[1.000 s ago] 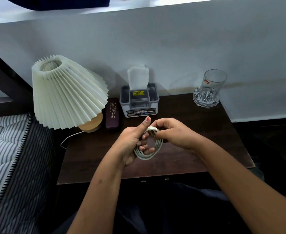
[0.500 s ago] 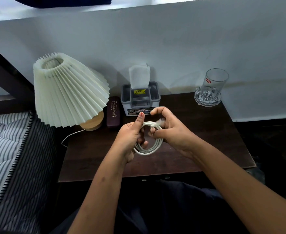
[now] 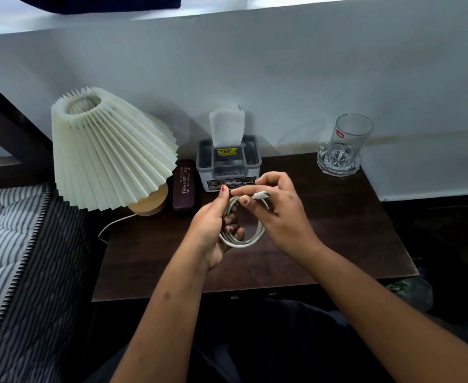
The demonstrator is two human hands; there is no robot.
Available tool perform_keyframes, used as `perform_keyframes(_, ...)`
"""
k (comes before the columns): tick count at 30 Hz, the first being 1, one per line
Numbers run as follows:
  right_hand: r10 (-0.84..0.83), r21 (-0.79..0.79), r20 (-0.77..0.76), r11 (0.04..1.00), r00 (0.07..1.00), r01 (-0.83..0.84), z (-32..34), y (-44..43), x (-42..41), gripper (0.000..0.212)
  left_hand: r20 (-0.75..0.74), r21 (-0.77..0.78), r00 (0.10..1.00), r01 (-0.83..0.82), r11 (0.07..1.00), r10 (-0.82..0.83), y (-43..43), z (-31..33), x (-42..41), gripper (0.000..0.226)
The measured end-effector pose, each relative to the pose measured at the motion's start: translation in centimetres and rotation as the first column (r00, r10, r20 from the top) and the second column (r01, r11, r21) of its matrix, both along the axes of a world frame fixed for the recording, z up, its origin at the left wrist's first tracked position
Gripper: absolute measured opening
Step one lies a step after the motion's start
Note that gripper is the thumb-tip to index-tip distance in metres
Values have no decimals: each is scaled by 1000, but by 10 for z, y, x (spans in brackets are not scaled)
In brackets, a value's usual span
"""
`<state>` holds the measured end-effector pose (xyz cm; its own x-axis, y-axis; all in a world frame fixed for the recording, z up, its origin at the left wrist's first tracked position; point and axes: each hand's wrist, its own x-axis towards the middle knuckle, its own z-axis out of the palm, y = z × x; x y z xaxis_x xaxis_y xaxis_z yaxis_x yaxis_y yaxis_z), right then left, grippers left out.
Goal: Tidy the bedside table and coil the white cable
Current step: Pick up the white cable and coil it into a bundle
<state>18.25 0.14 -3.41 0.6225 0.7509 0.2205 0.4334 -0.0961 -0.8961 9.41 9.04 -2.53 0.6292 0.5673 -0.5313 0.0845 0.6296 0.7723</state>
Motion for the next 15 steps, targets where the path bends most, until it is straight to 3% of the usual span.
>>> perform_keyframes(3, -109, 35, 317, 994, 942, 103, -1, -2, 2, 15, 1, -44, 1000, -6, 999, 6, -1, 0, 2, 35)
perform_keyframes(5, -128, 77, 404, 991, 906, 106, 0, -3, -1, 15, -12, -66, 1000, -11, 998, 10, 0, 0, 3, 37)
perform_keyframes(15, -209, 156, 368, 975, 906, 161, 1, -5, 0, 17, 64, -39, 995, 75, 996, -72, -1, 4, -1, 40)
